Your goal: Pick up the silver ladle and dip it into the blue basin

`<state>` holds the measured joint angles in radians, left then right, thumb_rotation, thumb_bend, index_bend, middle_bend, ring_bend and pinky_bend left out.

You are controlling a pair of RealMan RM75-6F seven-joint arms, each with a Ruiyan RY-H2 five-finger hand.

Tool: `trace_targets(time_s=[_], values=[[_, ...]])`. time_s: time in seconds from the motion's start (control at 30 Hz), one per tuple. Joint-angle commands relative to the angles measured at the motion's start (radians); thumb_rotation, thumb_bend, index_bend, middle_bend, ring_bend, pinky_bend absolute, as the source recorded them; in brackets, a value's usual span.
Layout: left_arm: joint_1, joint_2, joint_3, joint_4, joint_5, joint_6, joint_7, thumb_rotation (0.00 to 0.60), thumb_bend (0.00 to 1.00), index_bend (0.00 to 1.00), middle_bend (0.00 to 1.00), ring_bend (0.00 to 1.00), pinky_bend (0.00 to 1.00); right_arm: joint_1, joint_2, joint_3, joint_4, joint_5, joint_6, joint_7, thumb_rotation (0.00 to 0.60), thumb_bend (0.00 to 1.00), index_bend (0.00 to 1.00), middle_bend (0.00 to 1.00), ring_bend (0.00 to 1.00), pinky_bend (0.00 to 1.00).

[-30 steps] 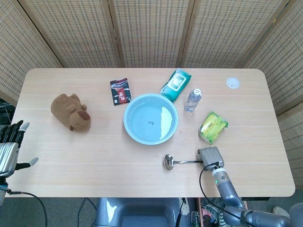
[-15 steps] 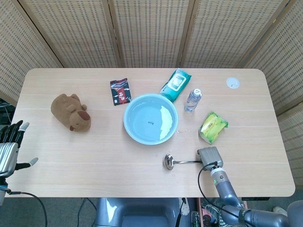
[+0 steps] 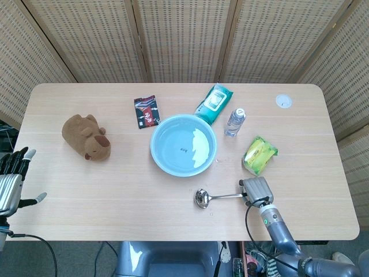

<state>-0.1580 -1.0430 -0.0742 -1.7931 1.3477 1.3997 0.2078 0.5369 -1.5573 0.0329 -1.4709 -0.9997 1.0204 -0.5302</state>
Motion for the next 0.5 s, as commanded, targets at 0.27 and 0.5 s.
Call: trace_targets(time_s=[0.27, 0.5], values=[[0.0, 0.001, 0.003, 0.0, 0.006, -0.002, -0.003, 0.6, 0.0, 0.0, 0.0, 0.0, 0.0, -0.03, 0.125, 0.007, -0.105, -0.164, 0.027, 0.18, 0.6, 0.81, 0.66, 0.9, 0.87, 1.0], [-0.005, 0.002, 0.001, 0.001, -0.001, -0.011, -0.005, 0.6, 0.0, 0.0, 0.0, 0.0, 0.0, -0.026, 0.208, 0.013, -0.211, -0.198, 0.028, 0.184, 0.6, 0.81, 0.67, 0.9, 0.87, 1.0]])
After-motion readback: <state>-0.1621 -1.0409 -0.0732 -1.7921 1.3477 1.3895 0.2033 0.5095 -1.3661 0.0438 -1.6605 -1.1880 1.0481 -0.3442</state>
